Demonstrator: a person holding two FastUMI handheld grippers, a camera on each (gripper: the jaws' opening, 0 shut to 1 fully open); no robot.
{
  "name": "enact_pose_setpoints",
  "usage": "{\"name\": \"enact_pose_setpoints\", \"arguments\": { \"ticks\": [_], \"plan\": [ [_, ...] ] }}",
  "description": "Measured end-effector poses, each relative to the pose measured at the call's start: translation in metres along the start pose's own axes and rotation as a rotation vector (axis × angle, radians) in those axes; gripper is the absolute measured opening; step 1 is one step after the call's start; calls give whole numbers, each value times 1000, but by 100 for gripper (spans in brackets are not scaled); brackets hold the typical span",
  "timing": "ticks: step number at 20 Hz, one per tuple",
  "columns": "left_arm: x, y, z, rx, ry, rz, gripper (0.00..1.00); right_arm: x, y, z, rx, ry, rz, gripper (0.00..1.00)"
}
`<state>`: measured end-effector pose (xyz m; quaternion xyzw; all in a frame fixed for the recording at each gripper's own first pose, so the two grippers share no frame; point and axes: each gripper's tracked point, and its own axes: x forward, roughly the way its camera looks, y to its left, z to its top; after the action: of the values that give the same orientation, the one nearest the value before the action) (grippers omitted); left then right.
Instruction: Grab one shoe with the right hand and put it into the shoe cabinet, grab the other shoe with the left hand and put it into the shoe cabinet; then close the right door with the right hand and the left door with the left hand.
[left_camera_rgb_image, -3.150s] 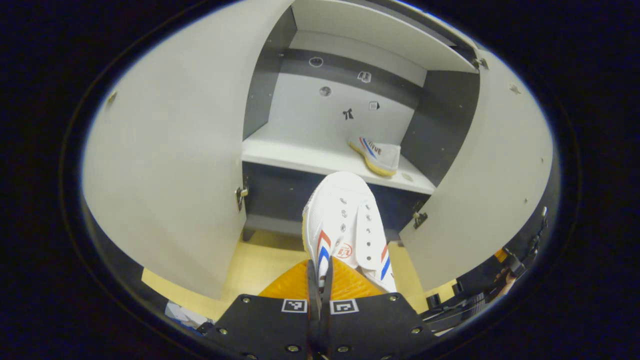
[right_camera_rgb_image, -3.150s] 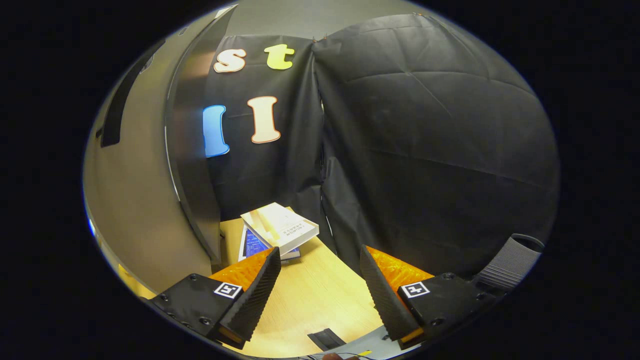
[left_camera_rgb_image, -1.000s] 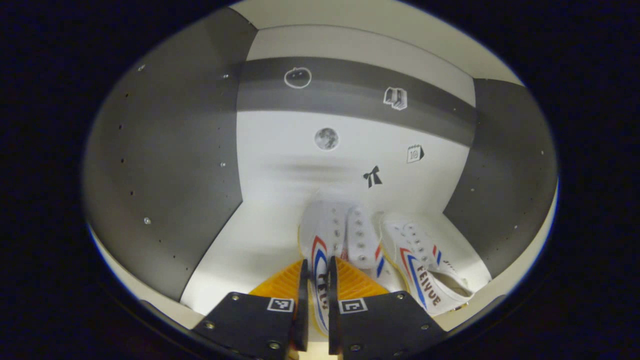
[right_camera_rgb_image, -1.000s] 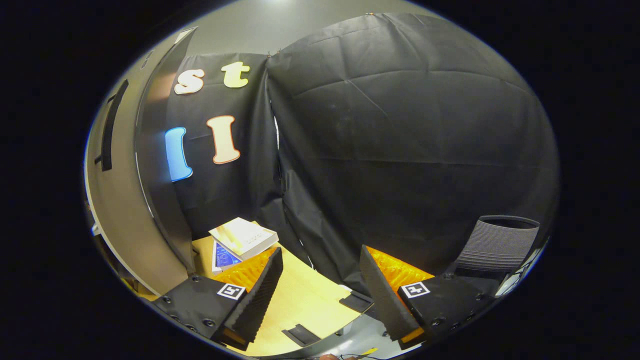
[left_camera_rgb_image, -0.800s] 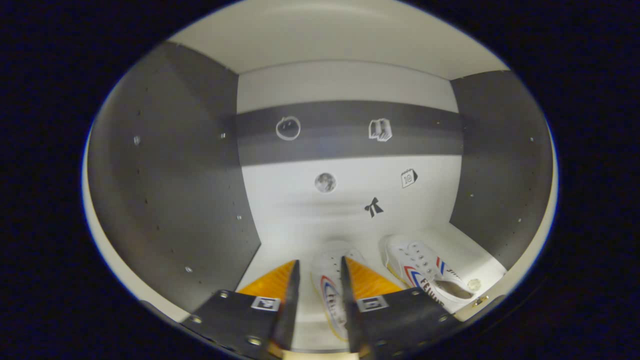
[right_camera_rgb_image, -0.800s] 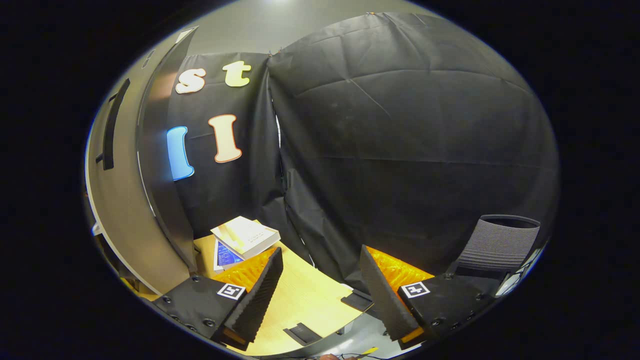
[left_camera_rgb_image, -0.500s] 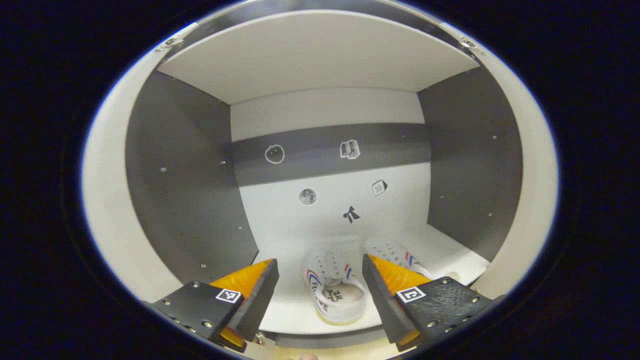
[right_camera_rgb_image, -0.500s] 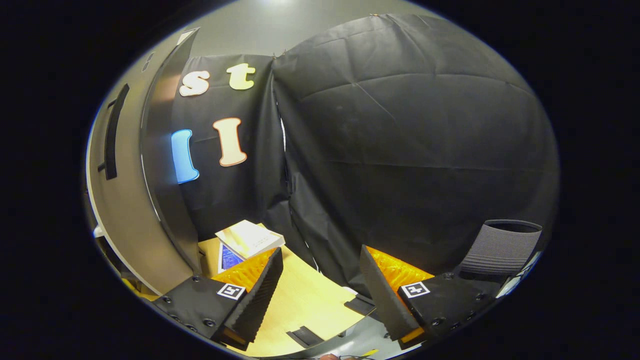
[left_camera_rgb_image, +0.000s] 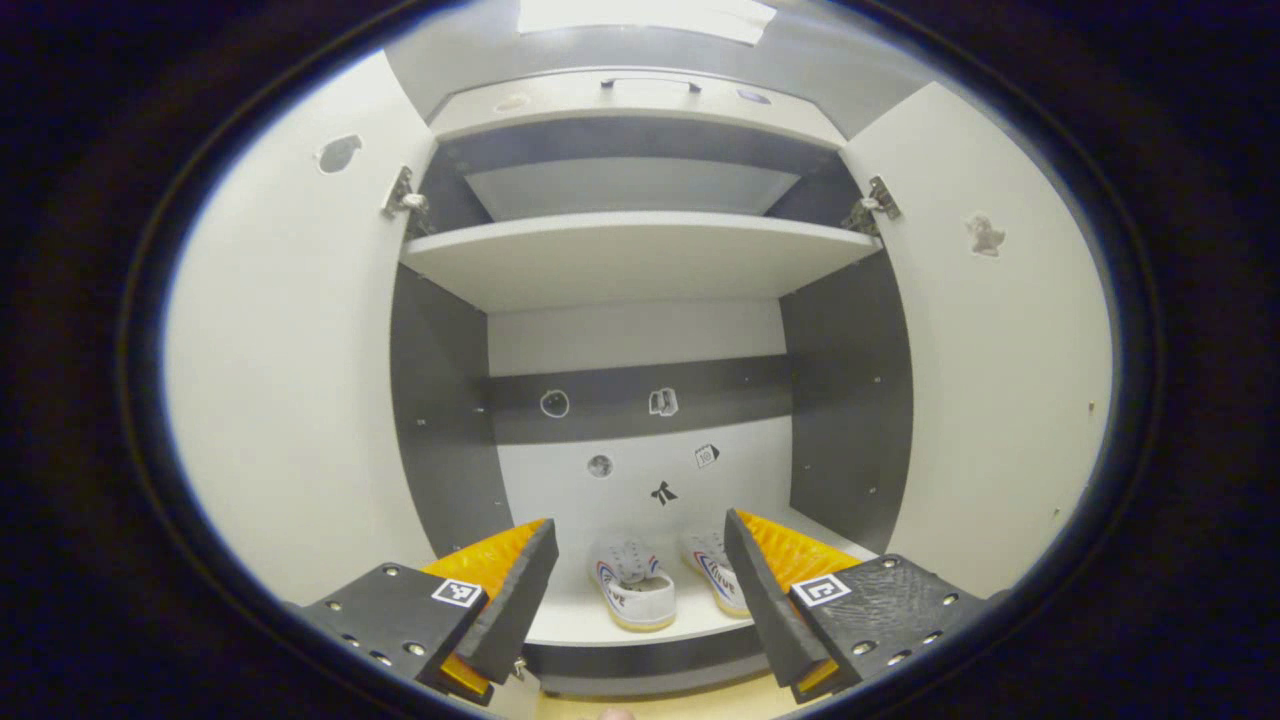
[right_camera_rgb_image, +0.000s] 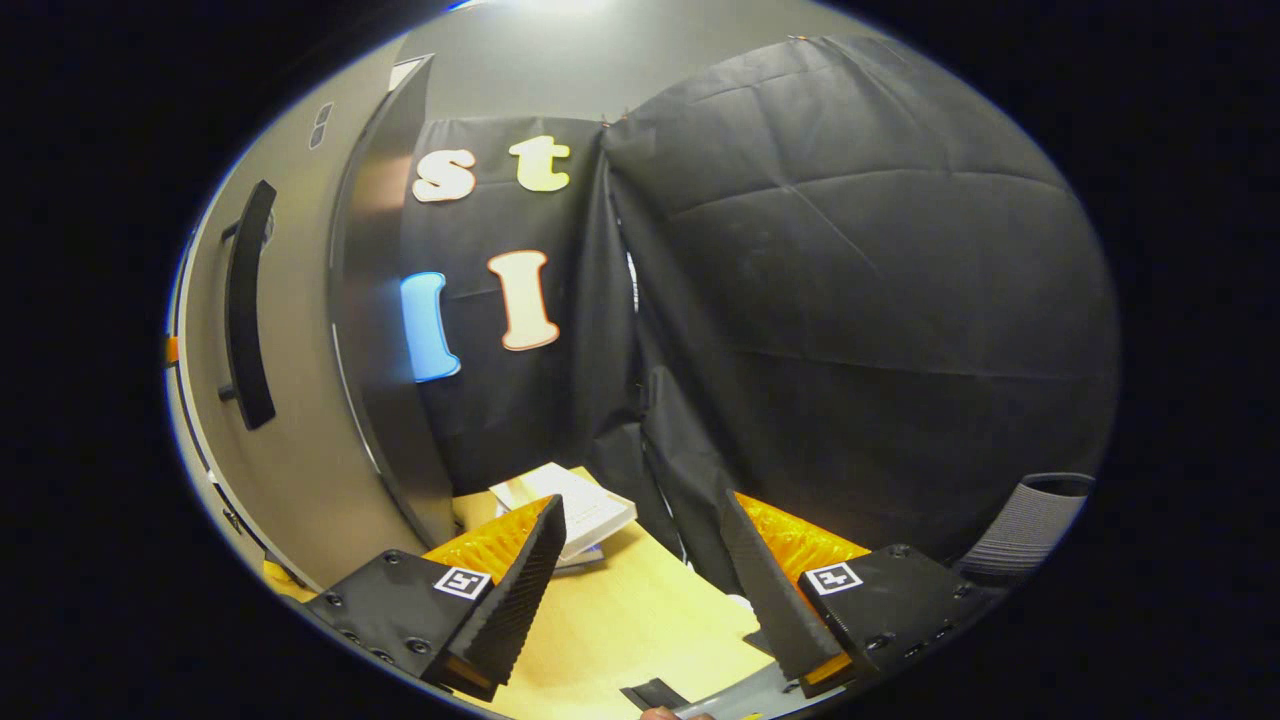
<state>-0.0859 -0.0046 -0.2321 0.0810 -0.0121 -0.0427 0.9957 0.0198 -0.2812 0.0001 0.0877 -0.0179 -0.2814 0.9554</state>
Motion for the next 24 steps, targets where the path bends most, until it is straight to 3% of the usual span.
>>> {"name": "enact_pose_setpoints", "arguments": {
  "ticks": [6,10,13,17,21,24],
  "plan": [
    [-69,32,-8,-56,-14,118,95,17,40,41,3,-28,152,98],
    [-108,51,-30,-74,3,172,96,23,58,69,4,-66,204,98],
    [-128,56,-54,-82,34,187,94,22,78,91,36,-97,268,98],
    [-149,57,-77,-163,83,217,94,14,96,116,38,-137,352,98],
    [-151,63,-91,-157,104,260,95,-1,115,130,50,-157,433,98],
    [-146,53,-92,-213,90,214,95,-7,120,125,9,-157,452,98]
  ]
}}
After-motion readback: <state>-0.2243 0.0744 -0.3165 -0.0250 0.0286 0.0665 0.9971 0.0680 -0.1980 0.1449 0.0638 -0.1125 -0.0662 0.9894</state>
